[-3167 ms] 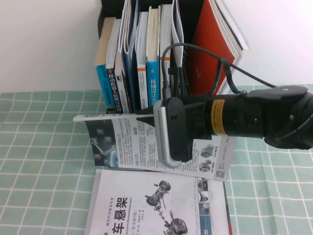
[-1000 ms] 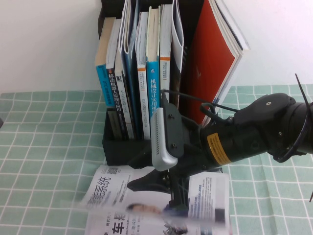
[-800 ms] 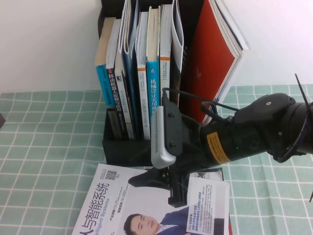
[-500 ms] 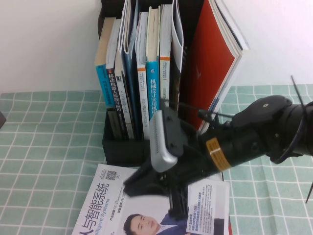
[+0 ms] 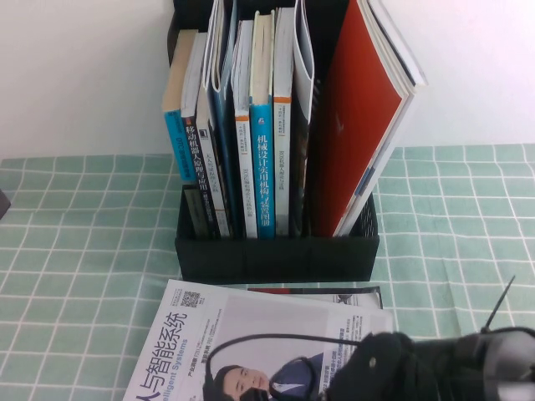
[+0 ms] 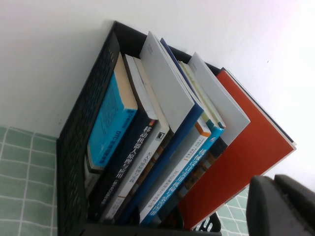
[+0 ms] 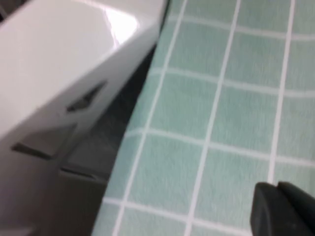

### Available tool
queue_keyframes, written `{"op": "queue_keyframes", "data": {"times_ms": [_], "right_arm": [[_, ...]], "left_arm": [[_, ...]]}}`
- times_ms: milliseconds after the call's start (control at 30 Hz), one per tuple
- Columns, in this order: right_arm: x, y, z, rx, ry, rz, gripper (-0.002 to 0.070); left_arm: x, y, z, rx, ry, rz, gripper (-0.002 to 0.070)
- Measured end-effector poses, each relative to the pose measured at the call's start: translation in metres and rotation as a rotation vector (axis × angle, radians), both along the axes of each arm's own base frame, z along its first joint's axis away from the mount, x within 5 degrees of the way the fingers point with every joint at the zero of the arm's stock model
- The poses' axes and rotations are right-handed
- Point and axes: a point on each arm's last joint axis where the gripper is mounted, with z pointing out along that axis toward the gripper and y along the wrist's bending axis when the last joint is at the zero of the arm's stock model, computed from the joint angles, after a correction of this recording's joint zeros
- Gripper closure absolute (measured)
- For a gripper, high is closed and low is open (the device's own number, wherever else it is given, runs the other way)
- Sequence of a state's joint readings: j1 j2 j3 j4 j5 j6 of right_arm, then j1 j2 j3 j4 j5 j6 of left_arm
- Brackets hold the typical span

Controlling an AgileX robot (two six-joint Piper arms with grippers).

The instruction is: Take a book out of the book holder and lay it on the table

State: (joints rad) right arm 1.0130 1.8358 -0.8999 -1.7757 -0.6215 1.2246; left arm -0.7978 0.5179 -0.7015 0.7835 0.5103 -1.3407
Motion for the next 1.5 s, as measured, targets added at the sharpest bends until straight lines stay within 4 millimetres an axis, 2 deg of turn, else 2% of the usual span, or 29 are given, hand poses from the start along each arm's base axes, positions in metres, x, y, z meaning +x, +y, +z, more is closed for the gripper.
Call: {"op": "queue_keyframes", "data": {"times_ms": [200,500,733,1100,1233,1333,1400,1500], "right_arm": [[0.001,-0.013,-0.018,-0.096,-0.093,-0.090,0.0678],[0.002,-0.014,-0.020,-0.104,-0.096,-0.100,0.0678],[0.004,-0.014,-0.030,-0.136,-0.104,-0.119,0.0678],[0.015,-0.017,-0.024,-0.149,-0.190,-0.232,0.0678],[0.016,-0.017,-0.016,-0.126,-0.205,-0.236,0.0678],[0.016,-0.019,-0.001,-0.091,-0.263,-0.235,0.0678],[0.023,-0.023,0.019,-0.062,-0.389,-0.280,0.0678],[0.038,-0.039,0.062,-0.020,-0.637,-0.422,0.0678]], "left_arm": [[0.000,0.000,0.000,0.005,-0.002,-0.001,0.0678],[0.000,0.000,0.000,0.009,-0.004,-0.001,0.0678],[0.000,0.000,0.000,0.011,-0.005,-0.002,0.0678],[0.000,0.000,0.000,0.015,-0.006,-0.002,0.0678],[0.000,0.000,0.000,0.020,-0.009,-0.003,0.0678],[0.000,0.000,0.000,0.020,-0.009,-0.003,0.0678],[0.000,0.000,0.000,0.025,-0.011,-0.004,0.0678],[0.000,0.000,0.000,0.074,-0.033,-0.011,0.0678]]}}
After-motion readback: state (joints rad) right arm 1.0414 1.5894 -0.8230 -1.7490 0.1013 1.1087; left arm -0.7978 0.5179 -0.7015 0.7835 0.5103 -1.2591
